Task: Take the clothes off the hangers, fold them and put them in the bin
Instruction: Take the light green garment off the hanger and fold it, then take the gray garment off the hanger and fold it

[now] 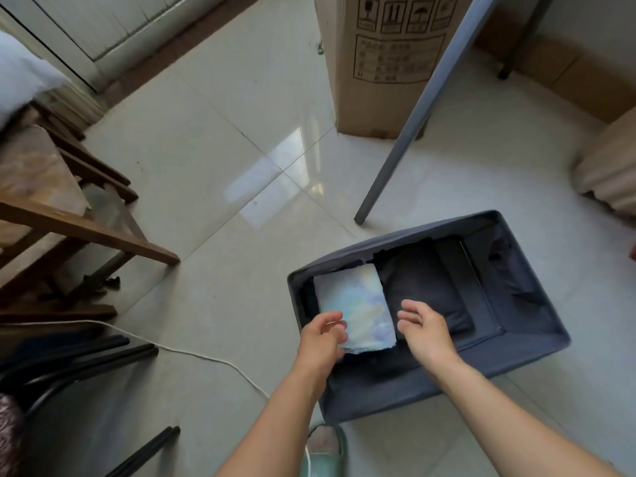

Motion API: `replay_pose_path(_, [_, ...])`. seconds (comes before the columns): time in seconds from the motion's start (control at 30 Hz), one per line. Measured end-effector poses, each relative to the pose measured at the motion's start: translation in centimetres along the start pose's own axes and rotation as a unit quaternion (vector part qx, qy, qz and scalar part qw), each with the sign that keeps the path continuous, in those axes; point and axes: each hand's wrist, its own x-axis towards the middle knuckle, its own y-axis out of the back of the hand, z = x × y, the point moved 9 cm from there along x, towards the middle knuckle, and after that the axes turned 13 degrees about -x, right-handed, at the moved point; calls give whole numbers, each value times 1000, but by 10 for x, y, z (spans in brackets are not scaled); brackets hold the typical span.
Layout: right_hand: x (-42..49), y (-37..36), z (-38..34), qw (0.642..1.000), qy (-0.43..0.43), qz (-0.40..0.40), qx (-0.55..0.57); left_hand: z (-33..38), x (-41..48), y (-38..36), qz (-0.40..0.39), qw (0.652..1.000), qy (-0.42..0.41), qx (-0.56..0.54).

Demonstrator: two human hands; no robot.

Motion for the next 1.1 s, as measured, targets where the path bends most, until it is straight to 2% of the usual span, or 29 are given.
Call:
replay_pose_path(0.2, [-84, 38, -50, 996, 15, -13, 82, 55, -89, -32, -35, 997, 1, -61])
replay_pose_path(0.5, [-253, 146, -149, 983, 88, 4, 161, 178, -265, -79, -138, 984, -75, -84])
replay_pose_path(0.67, [-358, 221, -178, 967, 139, 73, 203, 219, -374, -101, -202, 972, -91, -71])
replay_pose_path(0.83, [-465, 289, -184, 933, 168, 153, 280, 254, -472, -125, -274, 954, -117, -43])
replay_pose_path(0.93, [-524, 329, -180, 909, 181, 216, 306, 278, -529, -145, -321, 935, -146, -32])
replay_pose_path(1.1, [-615, 397, -174, 861, 207, 338, 319, 309, -637, -192, -427, 882, -201, 12])
